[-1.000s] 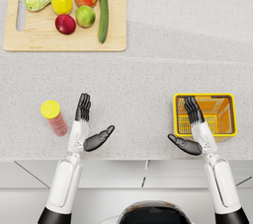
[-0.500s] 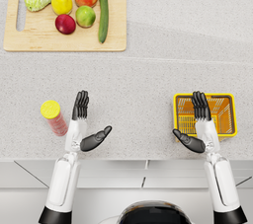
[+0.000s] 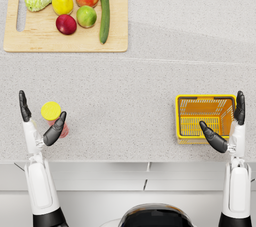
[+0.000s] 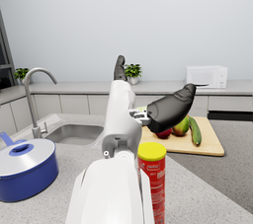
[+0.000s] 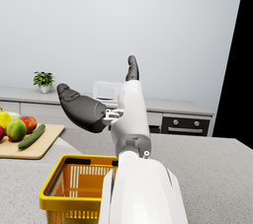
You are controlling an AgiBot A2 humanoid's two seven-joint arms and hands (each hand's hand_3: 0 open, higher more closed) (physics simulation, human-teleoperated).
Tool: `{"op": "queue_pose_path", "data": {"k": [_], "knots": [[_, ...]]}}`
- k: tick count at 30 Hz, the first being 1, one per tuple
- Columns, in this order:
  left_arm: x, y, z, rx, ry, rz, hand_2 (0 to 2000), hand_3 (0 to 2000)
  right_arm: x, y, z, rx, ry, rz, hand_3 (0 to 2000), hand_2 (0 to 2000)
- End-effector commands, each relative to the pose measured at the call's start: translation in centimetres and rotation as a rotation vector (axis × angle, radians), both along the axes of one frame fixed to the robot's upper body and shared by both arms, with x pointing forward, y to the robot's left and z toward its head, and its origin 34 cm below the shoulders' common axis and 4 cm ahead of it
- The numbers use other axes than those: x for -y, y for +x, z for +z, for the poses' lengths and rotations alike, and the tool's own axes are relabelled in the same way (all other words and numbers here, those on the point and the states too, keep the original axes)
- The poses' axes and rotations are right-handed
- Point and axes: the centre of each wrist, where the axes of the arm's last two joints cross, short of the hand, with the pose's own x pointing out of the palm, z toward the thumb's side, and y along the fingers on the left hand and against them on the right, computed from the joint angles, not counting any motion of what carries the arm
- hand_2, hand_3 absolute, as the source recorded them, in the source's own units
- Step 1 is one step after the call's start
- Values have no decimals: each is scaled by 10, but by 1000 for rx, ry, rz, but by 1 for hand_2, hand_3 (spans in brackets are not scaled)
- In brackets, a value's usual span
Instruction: Pick up the red potato chip and place it into the yellow basket
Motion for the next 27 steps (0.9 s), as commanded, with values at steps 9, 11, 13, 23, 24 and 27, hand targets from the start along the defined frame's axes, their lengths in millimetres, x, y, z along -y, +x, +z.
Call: {"op": "queue_pose_path", "data": {"k": [9,11,13,23,24,27], "knots": [[-1,17,-93,-346,-89,4,0,0,-21,-6,-11,-37,-5,75,0,0],[-1,26,-107,-403,-108,6,0,0,-24,-9,-15,-52,-5,86,0,0],[0,33,-116,-442,-122,5,0,0,-26,-10,-1,7,-4,92,0,0],[0,51,-124,-489,-169,-6,2000,1633,-35,-13,-8,-18,8,122,0,0],[2,51,-118,-464,-160,-7,2000,1960,-36,-12,-8,-18,9,125,0,0],[18,46,-79,-313,-100,-103,2000,2000,-43,-13,-8,-17,11,148,0,0]]}}
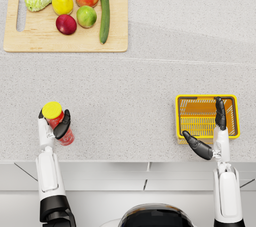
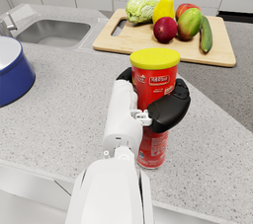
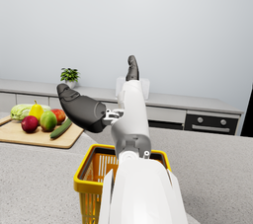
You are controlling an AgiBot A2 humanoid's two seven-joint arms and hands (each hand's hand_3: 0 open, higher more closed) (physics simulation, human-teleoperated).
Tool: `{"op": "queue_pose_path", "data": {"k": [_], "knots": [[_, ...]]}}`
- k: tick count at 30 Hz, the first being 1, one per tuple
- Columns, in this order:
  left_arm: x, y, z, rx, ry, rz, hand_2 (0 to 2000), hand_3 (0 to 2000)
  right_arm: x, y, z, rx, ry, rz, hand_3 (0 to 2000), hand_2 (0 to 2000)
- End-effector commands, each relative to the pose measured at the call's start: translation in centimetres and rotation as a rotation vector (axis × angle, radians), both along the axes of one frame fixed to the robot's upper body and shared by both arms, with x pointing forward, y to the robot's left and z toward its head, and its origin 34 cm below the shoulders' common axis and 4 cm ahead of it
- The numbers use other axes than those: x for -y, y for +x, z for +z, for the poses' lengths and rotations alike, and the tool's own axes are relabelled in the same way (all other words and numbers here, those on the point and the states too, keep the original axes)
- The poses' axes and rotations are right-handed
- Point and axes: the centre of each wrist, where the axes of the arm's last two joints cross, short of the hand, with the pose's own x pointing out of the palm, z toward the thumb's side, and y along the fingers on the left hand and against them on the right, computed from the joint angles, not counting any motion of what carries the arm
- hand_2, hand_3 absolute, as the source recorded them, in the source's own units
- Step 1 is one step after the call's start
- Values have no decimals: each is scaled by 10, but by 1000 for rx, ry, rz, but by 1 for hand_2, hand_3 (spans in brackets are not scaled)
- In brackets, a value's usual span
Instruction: Pick up the red potato chip and place it into the yellow basket
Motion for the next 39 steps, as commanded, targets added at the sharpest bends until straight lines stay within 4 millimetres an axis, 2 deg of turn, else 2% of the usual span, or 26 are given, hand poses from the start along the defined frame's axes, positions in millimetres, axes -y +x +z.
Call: {"op": "queue_pose_path", "data": {"k": [1,3,5,6,9,16,19,20,21,22,23,26,27,28,32,33,34,36,38,39], "knots": [[23,-1,71,266,61,-104,2000,2000,-10,1,3,13,0,39,0,0],[46,-5,118,442,99,-204,2000,2000,-38,3,7,29,14,137,0,0],[67,-12,152,577,124,-288,2000,2000,-59,10,6,16,35,201,0,0],[78,-17,167,637,131,-330,2000,2000,-69,12,7,16,48,229,0,0],[111,-27,190,745,124,-436,2000,2000,-87,18,11,22,63,280,0,0],[178,-34,207,827,45,-649,2000,2000,-123,31,22,91,-80,272,0,0],[203,-35,211,837,8,-722,2000,2000,-141,35,18,75,-113,311,0,0],[208,-35,210,832,3,-737,2000,2000,-145,35,19,78,-117,320,0,0],[214,-35,209,825,7,-761,2000,2000,-146,36,21,107,-207,350,0,0],[218,-35,207,816,5,-777,2000,2000,-149,38,24,95,-135,329,0,0],[223,-35,205,805,8,-794,2000,2000,-149,39,24,111,-191,341,0,0],[232,-40,196,776,37,-846,2000,2000,-150,41,29,113,-157,318,0,0],[233,-41,196,777,41,-837,2000,2000,-145,41,29,115,-158,304,327,1361],[232,-41,197,781,43,-821,2000,2000,-144,42,28,110,-165,305,653,2000],[231,-46,200,804,57,-813,2000,2000,-141,42,27,113,-272,442,1960,2000],[226,-50,202,822,63,-803,639,1673,-140,43,27,112,-273,434,2000,2000],[220,-52,208,848,57,-763,0,1347,-137,44,30,121,-275,432,2000,2000],[190,-53,221,902,54,-633,0,693,-120,50,43,140,-263,393,2000,2000],[152,-53,226,926,67,-486,0,40,-94,54,60,192,-208,303,2000,2000],[137,-55,227,936,75,-440,0,0,-81,54,66,216,-182,250,2000,2000]]}}
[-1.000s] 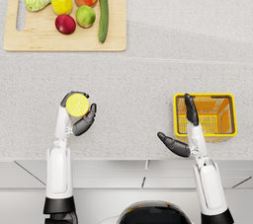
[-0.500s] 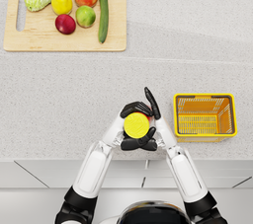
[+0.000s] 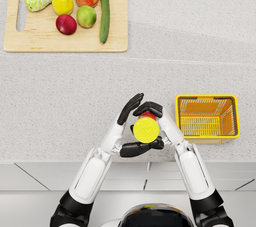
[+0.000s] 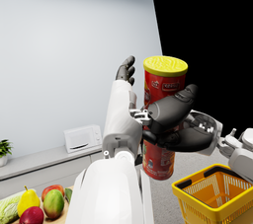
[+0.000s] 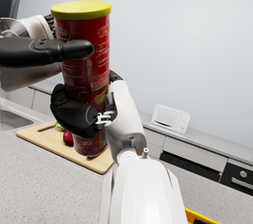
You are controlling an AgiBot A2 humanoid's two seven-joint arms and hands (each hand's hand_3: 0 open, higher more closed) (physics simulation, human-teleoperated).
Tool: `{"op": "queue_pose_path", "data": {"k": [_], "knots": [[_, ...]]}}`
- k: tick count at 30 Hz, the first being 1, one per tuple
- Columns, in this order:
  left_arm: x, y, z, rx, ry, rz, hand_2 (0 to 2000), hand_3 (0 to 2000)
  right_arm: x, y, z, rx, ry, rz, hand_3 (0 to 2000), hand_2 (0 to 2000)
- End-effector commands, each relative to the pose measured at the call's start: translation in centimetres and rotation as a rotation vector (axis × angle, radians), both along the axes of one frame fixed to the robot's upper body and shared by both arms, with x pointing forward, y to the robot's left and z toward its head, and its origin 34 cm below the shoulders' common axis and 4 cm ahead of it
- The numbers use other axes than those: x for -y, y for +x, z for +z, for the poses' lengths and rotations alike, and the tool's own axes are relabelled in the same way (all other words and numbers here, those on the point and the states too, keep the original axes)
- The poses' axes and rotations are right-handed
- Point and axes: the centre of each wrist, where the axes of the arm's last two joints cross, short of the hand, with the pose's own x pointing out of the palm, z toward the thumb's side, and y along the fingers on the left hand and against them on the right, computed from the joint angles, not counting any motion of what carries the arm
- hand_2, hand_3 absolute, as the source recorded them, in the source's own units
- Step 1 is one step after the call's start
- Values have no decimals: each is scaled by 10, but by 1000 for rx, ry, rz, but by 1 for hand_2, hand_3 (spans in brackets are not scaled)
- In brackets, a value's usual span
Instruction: Pick up the red potato chip and place it into the yellow basket
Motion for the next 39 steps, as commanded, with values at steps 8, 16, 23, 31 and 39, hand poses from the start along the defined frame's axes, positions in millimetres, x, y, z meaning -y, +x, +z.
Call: {"op": "queue_pose_path", "data": {"k": [8,16,23,31,39], "knots": [[-102,-16,3,31,-193,400,0,0,106,7,52,156,213,-347,2000,2000],[-124,-3,-1,-4,-216,480,0,0,122,5,3,-266,156,-467,2000,2000],[-130,2,8,24,-219,496,0,0,121,3,18,-102,239,-514,40,0],[-156,7,19,52,-248,580,0,0,131,-10,55,215,352,-587,0,0],[-161,8,12,22,-258,599,0,0,130,-12,40,177,355,-600,0,0]]}}
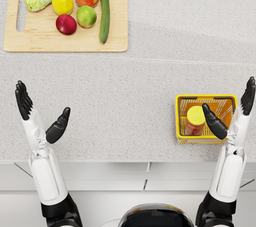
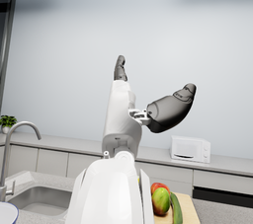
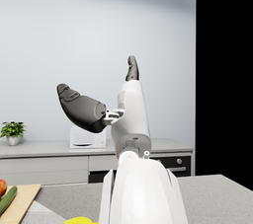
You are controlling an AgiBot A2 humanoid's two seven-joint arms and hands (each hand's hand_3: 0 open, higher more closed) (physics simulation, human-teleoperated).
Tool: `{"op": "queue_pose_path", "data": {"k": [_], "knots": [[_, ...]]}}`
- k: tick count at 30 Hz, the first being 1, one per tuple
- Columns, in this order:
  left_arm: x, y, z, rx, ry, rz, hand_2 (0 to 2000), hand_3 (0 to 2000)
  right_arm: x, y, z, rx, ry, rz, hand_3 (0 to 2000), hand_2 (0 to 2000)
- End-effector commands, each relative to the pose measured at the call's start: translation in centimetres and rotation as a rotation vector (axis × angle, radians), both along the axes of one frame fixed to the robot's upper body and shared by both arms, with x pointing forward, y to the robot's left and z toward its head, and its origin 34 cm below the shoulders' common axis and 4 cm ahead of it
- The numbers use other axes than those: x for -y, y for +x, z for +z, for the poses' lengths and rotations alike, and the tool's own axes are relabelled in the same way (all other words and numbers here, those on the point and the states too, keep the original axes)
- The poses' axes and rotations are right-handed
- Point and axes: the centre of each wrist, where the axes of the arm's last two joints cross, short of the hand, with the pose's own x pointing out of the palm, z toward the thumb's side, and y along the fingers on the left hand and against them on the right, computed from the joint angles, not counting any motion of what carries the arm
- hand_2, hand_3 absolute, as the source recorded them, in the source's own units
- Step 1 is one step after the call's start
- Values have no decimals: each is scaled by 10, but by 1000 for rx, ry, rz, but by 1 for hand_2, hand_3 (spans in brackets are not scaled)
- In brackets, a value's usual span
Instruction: Pick up the red potato chip and place it into the yellow basket
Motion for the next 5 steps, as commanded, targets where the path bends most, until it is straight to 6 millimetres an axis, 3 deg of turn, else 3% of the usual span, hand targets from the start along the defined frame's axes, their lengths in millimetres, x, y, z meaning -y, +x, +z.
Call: {"op": "queue_pose_path", "data": {"k": [1,5], "knots": [[0,0,0,-1,-1,2,0,0,0,0,0,-1,1,-1,0,0],[-1,0,0,-2,-3,4,0,0,0,0,-1,-2,2,-2,0,0]]}}
